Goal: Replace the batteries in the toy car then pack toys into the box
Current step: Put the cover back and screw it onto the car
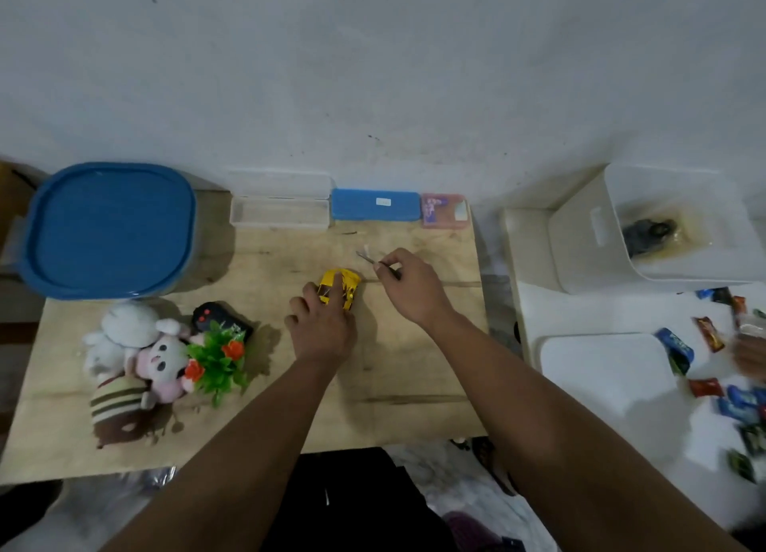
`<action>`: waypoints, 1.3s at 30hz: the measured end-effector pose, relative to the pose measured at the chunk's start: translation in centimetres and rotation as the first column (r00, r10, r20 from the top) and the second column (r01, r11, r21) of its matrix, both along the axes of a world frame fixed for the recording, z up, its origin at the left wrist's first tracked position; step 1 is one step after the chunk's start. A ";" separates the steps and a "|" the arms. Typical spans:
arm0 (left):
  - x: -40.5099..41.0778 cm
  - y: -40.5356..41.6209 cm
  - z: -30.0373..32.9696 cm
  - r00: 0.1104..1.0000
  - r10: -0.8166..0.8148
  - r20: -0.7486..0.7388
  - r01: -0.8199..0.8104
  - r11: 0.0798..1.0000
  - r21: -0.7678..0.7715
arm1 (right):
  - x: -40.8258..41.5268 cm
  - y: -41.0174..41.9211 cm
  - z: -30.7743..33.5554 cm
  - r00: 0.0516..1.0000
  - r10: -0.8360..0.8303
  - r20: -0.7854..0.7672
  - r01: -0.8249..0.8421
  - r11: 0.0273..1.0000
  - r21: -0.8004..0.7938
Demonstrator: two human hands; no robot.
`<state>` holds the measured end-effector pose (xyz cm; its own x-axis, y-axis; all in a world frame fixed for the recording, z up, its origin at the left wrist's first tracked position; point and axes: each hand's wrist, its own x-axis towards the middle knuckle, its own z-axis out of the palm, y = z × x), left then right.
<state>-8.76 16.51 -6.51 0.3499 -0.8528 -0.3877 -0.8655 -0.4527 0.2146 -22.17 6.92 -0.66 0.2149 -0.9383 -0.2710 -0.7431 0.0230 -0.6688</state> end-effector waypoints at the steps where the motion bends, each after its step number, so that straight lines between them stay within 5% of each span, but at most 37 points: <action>1: -0.2 -0.1 0.0 1.000 -0.015 0.026 0.015 1.000 0.016 | 0.0 0.0 0.0 1.000 -0.007 0.010 0.007 1.000 0.003; 13: 0.6 -1.0 0.9 0.993 0.043 -0.113 -0.038 0.998 0.050 | 1.0 -0.6 1.3 1.000 0.018 -0.001 -0.018 0.999 -0.029; 18: 4.2 -2.1 3.1 0.919 0.211 -0.332 -0.259 0.960 -0.106 | 4.1 -3.2 2.9 0.998 0.057 -0.006 -0.057 0.997 -0.055; 22: 9.2 -4.9 4.0 0.881 0.294 -0.371 -0.385 0.902 -0.197 | 7.8 -5.9 3.3 0.985 0.173 -0.017 -0.174 0.984 -0.044; 39: 17.4 -11.2 -4.2 0.829 0.417 -0.373 -0.528 0.803 -0.277 | 20.3 -12.2 -6.7 0.771 0.442 -0.458 -0.554 0.821 -0.139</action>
<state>8.67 5.29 -10.68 0.6690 -0.7043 -0.2376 -0.4390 -0.6323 0.6383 -1.85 -5.23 -7.36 0.5998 -0.7732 -0.2059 -0.7962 -0.5511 -0.2497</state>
